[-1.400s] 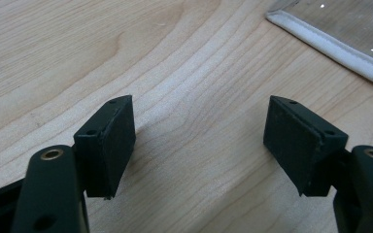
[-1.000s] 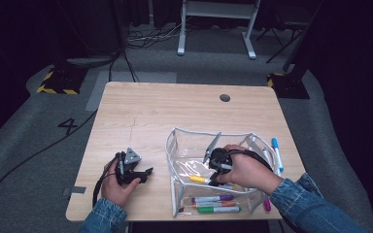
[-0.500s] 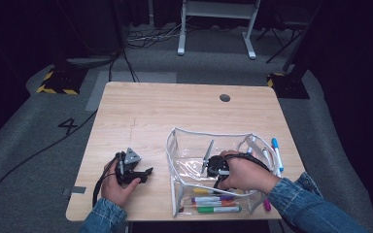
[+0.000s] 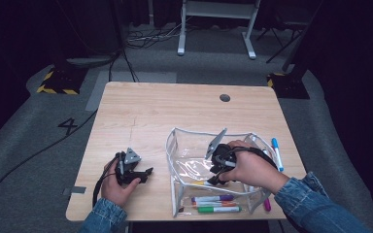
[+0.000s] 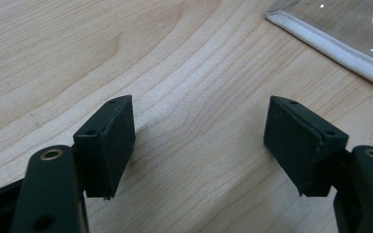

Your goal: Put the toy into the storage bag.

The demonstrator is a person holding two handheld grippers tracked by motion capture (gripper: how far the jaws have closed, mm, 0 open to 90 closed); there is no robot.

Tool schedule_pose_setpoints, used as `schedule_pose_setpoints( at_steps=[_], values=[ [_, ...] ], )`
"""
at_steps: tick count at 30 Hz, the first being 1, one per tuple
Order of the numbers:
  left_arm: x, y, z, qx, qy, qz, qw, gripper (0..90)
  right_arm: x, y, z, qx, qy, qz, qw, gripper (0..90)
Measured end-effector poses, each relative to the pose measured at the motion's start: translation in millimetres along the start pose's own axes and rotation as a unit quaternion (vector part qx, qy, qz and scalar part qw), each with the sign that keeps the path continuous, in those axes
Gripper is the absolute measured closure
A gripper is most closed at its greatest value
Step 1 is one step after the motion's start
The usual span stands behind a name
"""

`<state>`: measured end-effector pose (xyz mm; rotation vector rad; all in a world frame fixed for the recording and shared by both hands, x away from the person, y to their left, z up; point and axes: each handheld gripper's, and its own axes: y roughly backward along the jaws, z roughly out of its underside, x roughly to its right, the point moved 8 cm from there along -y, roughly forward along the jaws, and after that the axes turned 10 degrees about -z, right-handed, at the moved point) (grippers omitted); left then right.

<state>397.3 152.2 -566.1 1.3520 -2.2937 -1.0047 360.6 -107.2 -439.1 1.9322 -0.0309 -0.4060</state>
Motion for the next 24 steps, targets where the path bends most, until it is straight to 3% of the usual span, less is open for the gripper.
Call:
schedule_pose_setpoints(
  at_steps=[4, 5, 6, 9, 12, 13, 14, 16, 18, 21, 22, 23, 24],
  values=[
    [0.0, 0.0, 0.0, 0.000, 0.000, 0.000, 1.0000, 27.5, 0.8, 17.9, -4.9, 0.038, -0.001, 0.023, 0.9990, 56.9],
    [0.0, 0.0, 0.1, 0.000, 0.000, 0.000, 1.0000, 27.5, 2.2, 31.5, -7.0, 0.068, -0.010, 0.042, 0.9968, 57.6],
    [0.0, 0.0, 0.1, 0.000, 0.000, 0.000, 1.0000, 27.5, 3.1, 38.6, -7.1, 0.080, -0.016, 0.052, 0.9953, 57.4],
    [0.1, 0.0, 0.1, 0.000, -0.001, 0.000, 1.0000, 27.6, 4.3, 51.6, -5.6, 0.099, -0.027, 0.069, 0.9924, 56.9],
    [0.1, 0.0, 0.1, 0.000, -0.001, 0.000, 1.0000, 27.6, 8.4, 70.4, -2.3, 0.127, -0.037, 0.093, 0.9868, 57.6],
    [0.1, 0.1, 0.1, 0.000, -0.001, -0.001, 1.0000, 27.6, 12.3, 82.4, 1.1, 0.147, -0.048, 0.107, 0.9822, 57.9],
    [0.1, 0.1, 0.1, 0.000, -0.001, -0.001, 1.0000, 27.6, 12.3, 82.4, 1.1, 0.147, -0.048, 0.107, 0.9822, 57.9],
    [0.1, 0.0, 0.1, 0.000, -0.001, -0.001, 1.0000, 27.6, 17.4, 98.3, 8.3, 0.167, -0.063, 0.120, 0.9766, 57.5],
    [0.0, 0.0, 0.1, 0.000, -0.001, -0.001, 1.0000, 27.6, 18.3, 103.2, 10.9, 0.173, -0.067, 0.121, 0.9751, 57.8],
    [0.0, 0.0, 0.1, 0.000, -0.001, -0.001, 1.0000, 27.6, 21.3, 123.6, 22.1, 0.199, -0.085, 0.137, 0.9666, 59.2],
    [0.0, 0.0, 0.1, 0.000, -0.001, 0.000, 1.0000, 27.6, 21.3, 123.6, 22.1, 0.199, -0.085, 0.137, 0.9666, 59.2],
    [0.0, 0.0, 0.1, 0.000, -0.001, -0.001, 1.0000, 27.6, 24.4, 133.0, 29.0, 0.211, -0.097, 0.148, 0.9614, 59.4],
    [0.1, 0.0, 0.1, 0.000, -0.001, 0.000, 1.0000, 27.6, 24.4, 133.0, 29.0, 0.211, -0.097, 0.148, 0.9614, 59.4]
  ],
)
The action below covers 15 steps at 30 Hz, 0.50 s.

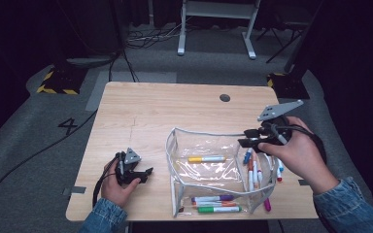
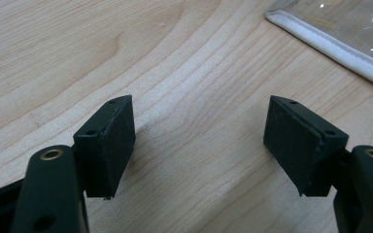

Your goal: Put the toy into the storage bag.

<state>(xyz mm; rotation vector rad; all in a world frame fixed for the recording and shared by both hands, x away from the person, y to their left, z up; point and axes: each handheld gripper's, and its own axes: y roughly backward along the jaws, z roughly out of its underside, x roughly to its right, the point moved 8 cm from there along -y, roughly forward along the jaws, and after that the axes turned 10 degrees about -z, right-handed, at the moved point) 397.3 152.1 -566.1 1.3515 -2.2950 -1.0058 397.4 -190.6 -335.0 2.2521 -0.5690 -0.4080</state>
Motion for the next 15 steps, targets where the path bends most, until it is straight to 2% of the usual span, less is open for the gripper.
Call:
schedule_pose_setpoints(
  at_steps=[2, 3, 5, 6, 7, 9, 10, 11, 12, 13, 14, 15],
  values=[
    [0.0, 0.0, 0.0, 0.000, 0.000, -0.001, 1.0000, 27.6, 7.0, 8.5, 2.5, 0.011, -0.009, 0.004, 0.9999, 59.0],
    [0.1, 0.1, 0.0, 0.000, 0.001, -0.001, 1.0000, 27.6, 15.3, 16.0, 6.6, 0.028, -0.029, 0.005, 0.9992, 59.2],
    [0.0, 0.0, 0.0, 0.000, 0.000, 0.000, 1.0000, 27.6, 19.9, 19.3, 9.8, 0.031, -0.036, 0.008, 0.9989, 58.8],
    [0.0, 0.1, 0.1, 0.000, -0.001, 0.000, 1.0000, 27.6, 30.2, 26.2, 15.9, 0.040, -0.050, 0.018, 0.9978, 58.9],
    [0.0, 0.1, 0.1, 0.000, -0.001, 0.000, 1.0000, 27.6, 30.2, 26.2, 15.9, 0.040, -0.050, 0.018, 0.9978, 58.9],
    [0.0, 0.1, 0.1, 0.000, -0.001, -0.001, 1.0000, 27.6, 40.3, 32.5, 22.4, 0.044, -0.063, 0.028, 0.9966, 58.9],
    [-0.1, 0.1, 0.0, 0.000, -0.001, -0.001, 1.0000, 27.7, 50.7, 37.9, 28.6, 0.050, -0.077, 0.039, 0.9950, 58.9],
    [0.1, 0.2, 0.2, 0.001, -0.002, 0.000, 1.0000, 27.7, 50.7, 37.9, 28.6, 0.050, -0.077, 0.039, 0.9950, 58.9],
    [0.7, 1.2, 1.5, -0.001, -0.001, 0.003, 1.0000, 27.7, 62.5, 40.7, 36.6, 0.049, -0.090, 0.052, 0.9933, 58.9],
    [0.7, 1.2, 1.5, -0.001, -0.001, 0.003, 1.0000, 27.7, 62.5, 40.7, 36.6, 0.049, -0.090, 0.052, 0.9933, 58.9],
    [0.6, 1.6, 1.8, 0.000, 0.000, 0.003, 1.0000, 27.7, 75.3, 41.4, 46.2, 0.044, -0.102, 0.068, 0.9915, 58.9],
    [0.3, 1.8, 1.8, 0.001, -0.002, 0.002, 1.0000, 27.7, 75.3, 41.4, 46.2, 0.044, -0.102, 0.068, 0.9915, 58.9]
  ],
)
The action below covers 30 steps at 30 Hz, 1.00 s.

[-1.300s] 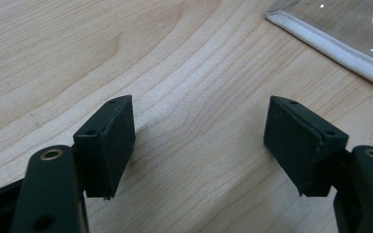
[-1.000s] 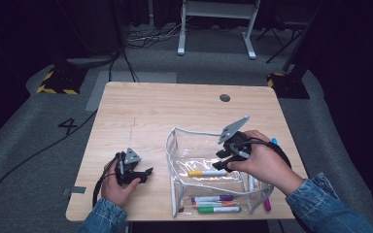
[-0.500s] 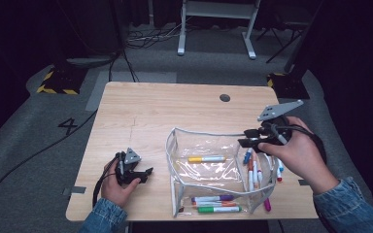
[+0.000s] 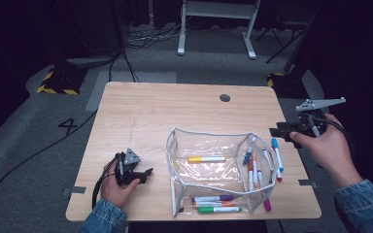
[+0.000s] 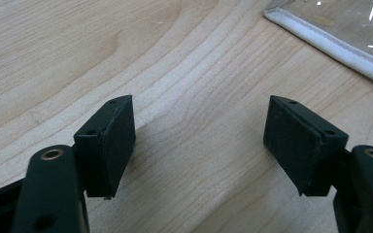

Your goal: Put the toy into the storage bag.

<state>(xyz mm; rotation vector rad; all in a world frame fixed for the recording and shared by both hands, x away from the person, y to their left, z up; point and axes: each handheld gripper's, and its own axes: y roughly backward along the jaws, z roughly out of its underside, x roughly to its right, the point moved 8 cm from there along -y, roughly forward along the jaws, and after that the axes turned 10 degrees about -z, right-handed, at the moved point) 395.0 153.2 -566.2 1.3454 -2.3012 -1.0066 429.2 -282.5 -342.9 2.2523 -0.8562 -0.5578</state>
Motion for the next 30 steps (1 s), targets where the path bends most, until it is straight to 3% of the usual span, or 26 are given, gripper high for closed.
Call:
schedule_pose_setpoints(
  at_steps=[2, 3, 6, 7, 8, 11, 17, 23, 25, 28, 30],
  values=[
    [0.1, 0.5, 0.5, -0.001, 0.000, 0.002, 1.0000, 27.7, 21.5, -4.4, 12.0, -0.008, -0.021, 0.021, 0.9995, 58.8],
    [0.1, 0.5, 0.5, -0.001, 0.000, 0.002, 1.0000, 27.7, 21.5, -4.4, 12.0, -0.008, -0.021, 0.021, 0.9995, 58.8],
    [-0.5, 0.2, 0.2, 0.000, -0.001, -0.001, 1.0000, 27.7, 44.8, -16.5, 30.6, -0.023, -0.046, 0.037, 0.9980, 59.1],
    [-0.5, 0.2, 0.2, 0.000, -0.001, -0.001, 1.0000, 27.7, 44.8, -16.5, 30.6, -0.023, -0.046, 0.037, 0.9980, 59.1],
    [-0.4, 0.2, 0.3, 0.000, 0.001, -0.001, 1.0000, 27.7, 55.5, -23.6, 40.3, -0.030, -0.060, 0.044, 0.9968, 59.2],
    [-0.3, 0.2, 0.3, 0.000, 0.001, -0.001, 1.0000, 27.7, 66.0, -31.4, 50.5, -0.038, -0.069, 0.051, 0.9956, 59.2],
    [-0.6, 0.6, 0.6, -0.001, 0.003, -0.001, 1.0000, 27.6, 96.2, -61.8, 89.6, -0.070, -0.101, 0.068, 0.9901, 60.8],
    [-0.7, 0.5, 0.5, -0.001, 0.003, -0.003, 1.0000, 27.6, 111.0, -80.4, 113.8, -0.087, -0.127, 0.074, 0.9854, 61.8],
    [-0.7, 0.6, 0.5, -0.001, 0.003, -0.002, 1.0000, 27.6, 116.0, -88.0, 124.4, -0.092, -0.148, 0.074, 0.9818, 61.6],
    [-0.7, 0.5, 0.5, -0.001, 0.003, -0.002, 1.0000, 27.6, 119.2, -92.8, 130.7, -0.095, -0.154, 0.073, 0.9807, 61.5],
    [-0.7, 0.5, 0.5, 0.000, 0.003, -0.003, 1.0000, 27.6, 123.3, -97.3, 138.9, -0.100, -0.164, 0.076, 0.9783, 62.5]
  ],
)
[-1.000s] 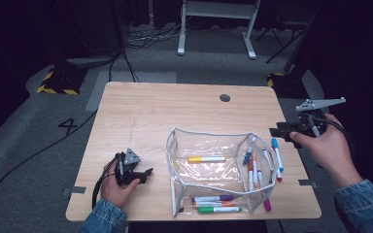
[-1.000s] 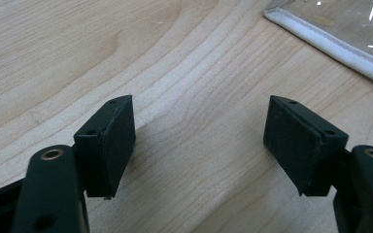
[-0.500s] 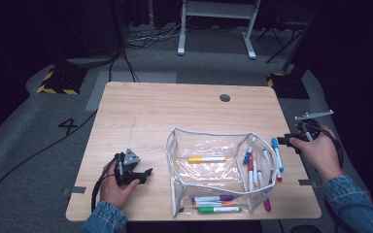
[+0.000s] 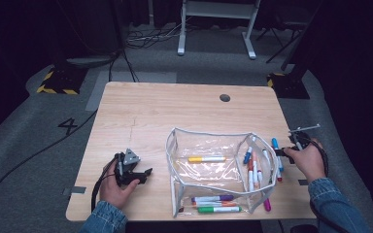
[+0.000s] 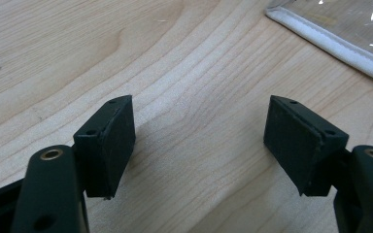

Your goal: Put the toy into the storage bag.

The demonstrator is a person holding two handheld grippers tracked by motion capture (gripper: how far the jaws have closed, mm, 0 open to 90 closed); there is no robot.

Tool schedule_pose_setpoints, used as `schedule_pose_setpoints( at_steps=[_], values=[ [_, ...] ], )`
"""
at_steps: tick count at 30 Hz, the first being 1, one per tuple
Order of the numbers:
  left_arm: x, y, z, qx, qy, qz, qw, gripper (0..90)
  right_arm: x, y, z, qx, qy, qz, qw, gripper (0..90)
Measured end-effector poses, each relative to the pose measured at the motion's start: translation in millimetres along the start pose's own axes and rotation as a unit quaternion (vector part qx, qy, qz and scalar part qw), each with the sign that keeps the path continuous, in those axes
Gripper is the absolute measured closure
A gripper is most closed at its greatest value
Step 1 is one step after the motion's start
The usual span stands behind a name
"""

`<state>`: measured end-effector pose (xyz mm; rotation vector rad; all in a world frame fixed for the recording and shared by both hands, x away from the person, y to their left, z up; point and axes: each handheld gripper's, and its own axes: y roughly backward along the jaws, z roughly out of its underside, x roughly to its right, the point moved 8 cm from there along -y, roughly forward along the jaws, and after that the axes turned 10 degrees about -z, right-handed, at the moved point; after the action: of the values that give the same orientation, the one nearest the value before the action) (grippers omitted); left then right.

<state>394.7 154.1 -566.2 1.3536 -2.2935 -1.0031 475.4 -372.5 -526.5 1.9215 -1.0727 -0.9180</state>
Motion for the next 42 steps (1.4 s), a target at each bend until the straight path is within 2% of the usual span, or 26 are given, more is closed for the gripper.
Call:
schedule_pose_setpoints(
  at_steps=[6, 7, 9, 11, 16, 20, 26, 32, 34, 35, 36, 37, 39, 42],
  values=[
    [0.1, 0.0, 0.0, 0.000, 0.000, 0.001, 1.0000, 27.6, 7.9, -8.1, 6.3, -0.010, -0.010, 0.007, 0.9999, 66.7],
    [0.1, 0.0, 0.0, 0.000, 0.000, 0.001, 1.0000, 27.6, 11.0, -10.4, 8.3, -0.014, -0.021, 0.013, 0.9996, 69.6],
    [0.1, 0.2, 0.1, -0.001, -0.001, 0.002, 1.0000, 27.6, 12.5, -11.3, 9.1, -0.015, -0.023, 0.015, 0.9995, 71.2],
    [0.1, 0.0, 0.0, 0.000, 0.000, 0.001, 1.0000, 27.6, 14.8, -10.7, 9.3, -0.012, -0.038, 0.022, 0.9990, 76.5],
    [0.1, 0.5, 0.3, -0.002, -0.001, 0.002, 1.0000, 27.6, 16.3, -9.5, 8.6, -0.006, -0.051, 0.029, 0.9983, 76.8],
    [0.2, 0.5, 0.3, -0.002, -0.001, 0.002, 1.0000, 27.6, 13.1, -3.2, 5.6, 0.004, -0.057, 0.019, 0.9982, 76.9],
    [0.2, 0.5, 0.3, -0.002, -0.001, 0.002, 1.0000, 27.6, 7.5, 20.2, -4.2, 0.025, -0.040, 0.010, 0.9988, 76.9],
    [0.2, 0.5, 0.3, -0.002, -0.001, 0.002, 1.0000, 27.6, -7.7, 47.5, -14.2, 0.036, -0.011, -0.002, 0.9993, 76.9],
    [0.2, 0.5, 0.3, -0.002, -0.001, 0.002, 1.0000, 27.6, -15.7, 58.4, -18.4, 0.040, 0.001, -0.006, 0.9992, 76.9],
    [0.3, 0.8, 0.5, -0.002, 0.000, 0.001, 1.0000, 27.6, -24.0, 67.5, -22.4, 0.043, 0.013, -0.011, 0.9989, 76.9],
    [0.3, 0.8, 0.5, -0.002, 0.000, 0.001, 1.0000, 27.6, -24.0, 67.5, -22.4, 0.043, 0.013, -0.011, 0.9989, 76.9],
    [0.5, 1.0, 0.8, -0.003, 0.000, 0.001, 1.0000, 27.6, -33.1, 76.4, -26.6, 0.046, 0.027, -0.016, 0.9985, 76.9],
    [0.5, 1.0, 0.8, -0.003, 0.000, 0.002, 1.0000, 27.6, -38.0, 80.9, -28.8, 0.046, 0.033, -0.018, 0.9982, 76.9],
    [0.5, 1.1, 0.9, -0.003, -0.001, 0.002, 1.0000, 27.6, -54.5, 94.6, -36.5, 0.054, 0.057, -0.026, 0.9966, 76.9]
  ],
)
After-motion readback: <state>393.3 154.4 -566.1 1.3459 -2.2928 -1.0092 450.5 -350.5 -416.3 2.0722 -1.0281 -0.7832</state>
